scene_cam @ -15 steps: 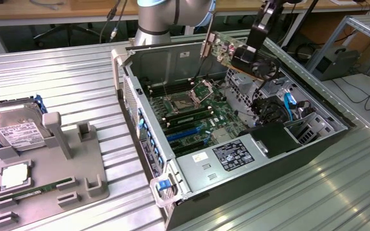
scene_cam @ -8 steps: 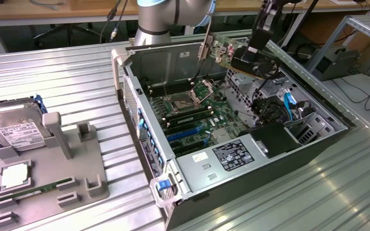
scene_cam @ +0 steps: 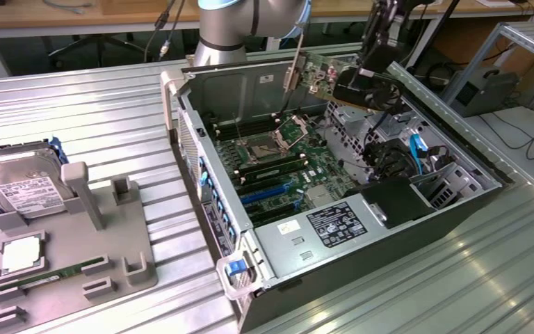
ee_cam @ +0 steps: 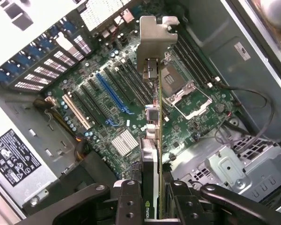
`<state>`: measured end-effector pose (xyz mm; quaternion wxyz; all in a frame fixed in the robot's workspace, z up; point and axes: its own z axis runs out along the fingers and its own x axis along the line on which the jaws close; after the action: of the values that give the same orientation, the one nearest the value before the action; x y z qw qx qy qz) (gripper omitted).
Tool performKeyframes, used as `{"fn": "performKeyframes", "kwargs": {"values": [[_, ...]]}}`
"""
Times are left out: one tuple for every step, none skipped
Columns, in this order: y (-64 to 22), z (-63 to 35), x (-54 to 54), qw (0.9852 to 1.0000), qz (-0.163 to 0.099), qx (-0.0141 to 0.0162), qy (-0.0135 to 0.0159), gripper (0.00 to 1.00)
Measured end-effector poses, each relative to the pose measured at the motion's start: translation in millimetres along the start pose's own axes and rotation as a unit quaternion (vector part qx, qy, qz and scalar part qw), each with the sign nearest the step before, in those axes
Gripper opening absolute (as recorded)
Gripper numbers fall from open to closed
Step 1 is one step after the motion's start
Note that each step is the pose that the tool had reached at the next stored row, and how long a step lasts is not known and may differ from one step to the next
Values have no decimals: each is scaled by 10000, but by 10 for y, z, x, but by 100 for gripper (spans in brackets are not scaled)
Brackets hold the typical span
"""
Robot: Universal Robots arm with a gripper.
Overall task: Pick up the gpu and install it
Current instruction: 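Insert the gpu into the slot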
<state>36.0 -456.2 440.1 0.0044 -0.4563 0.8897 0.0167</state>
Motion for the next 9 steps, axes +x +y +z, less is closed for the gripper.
{"fn": "performKeyframes", "kwargs": {"values": [[0,0,-1,10000,-94,-2,3,27],[1,0,-1,9998,-181,-4,5,27],[1,0,-2,9996,-293,-6,9,27],[1,0,-2,9993,-379,-8,11,27],[2,0,-3,9988,-481,-10,14,27],[2,0,-3,9985,-550,-12,16,27],[3,0,-4,9976,-685,-14,20,27],[3,0,-5,9963,-860,-18,25,27],[4,0,-5,9956,-939,-20,27,27]]}}
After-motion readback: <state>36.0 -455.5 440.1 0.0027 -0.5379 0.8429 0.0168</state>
